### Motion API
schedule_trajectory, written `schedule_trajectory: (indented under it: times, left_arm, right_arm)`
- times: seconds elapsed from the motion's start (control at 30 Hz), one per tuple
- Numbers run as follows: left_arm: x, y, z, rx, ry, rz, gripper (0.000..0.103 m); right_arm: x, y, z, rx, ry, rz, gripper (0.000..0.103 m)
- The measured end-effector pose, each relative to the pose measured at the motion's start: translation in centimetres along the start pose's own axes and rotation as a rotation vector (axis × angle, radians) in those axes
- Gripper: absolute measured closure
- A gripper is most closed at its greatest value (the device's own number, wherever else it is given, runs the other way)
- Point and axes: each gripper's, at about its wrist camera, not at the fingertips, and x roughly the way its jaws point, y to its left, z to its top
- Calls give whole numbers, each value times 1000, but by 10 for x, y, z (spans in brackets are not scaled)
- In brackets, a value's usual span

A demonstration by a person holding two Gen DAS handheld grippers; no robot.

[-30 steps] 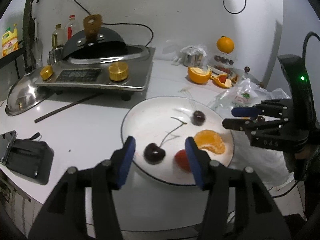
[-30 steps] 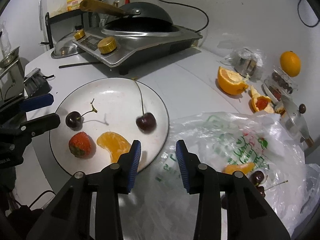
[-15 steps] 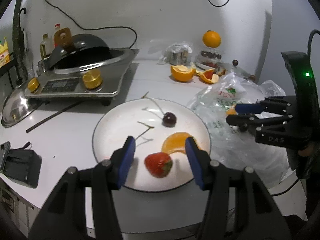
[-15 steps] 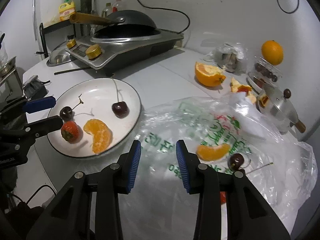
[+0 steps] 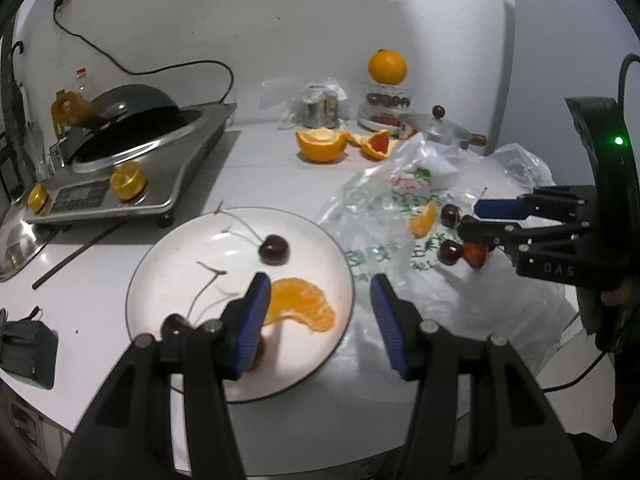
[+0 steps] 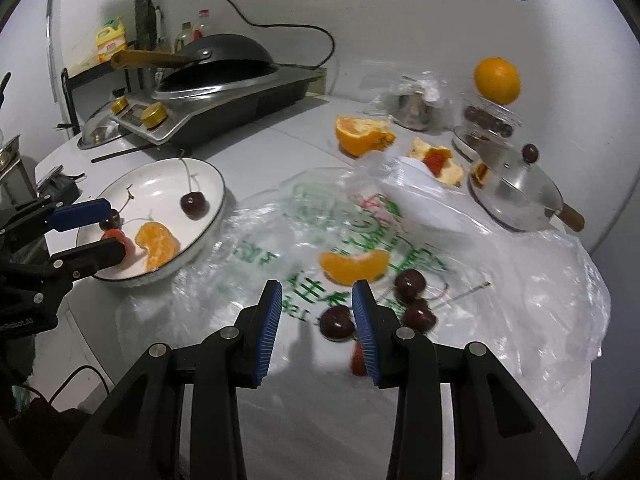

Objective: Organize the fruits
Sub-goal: 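Move both open tools back over the plastic bag toward the cherries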

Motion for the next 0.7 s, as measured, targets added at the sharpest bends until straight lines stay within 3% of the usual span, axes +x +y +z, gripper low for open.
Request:
schedule_trajectory:
  times: [0.7]
  left_arm:
    - [24,-59,15,98,36,-52,50]
  right_arm:
    - [-13,-55,-36,99,-2,-26,64]
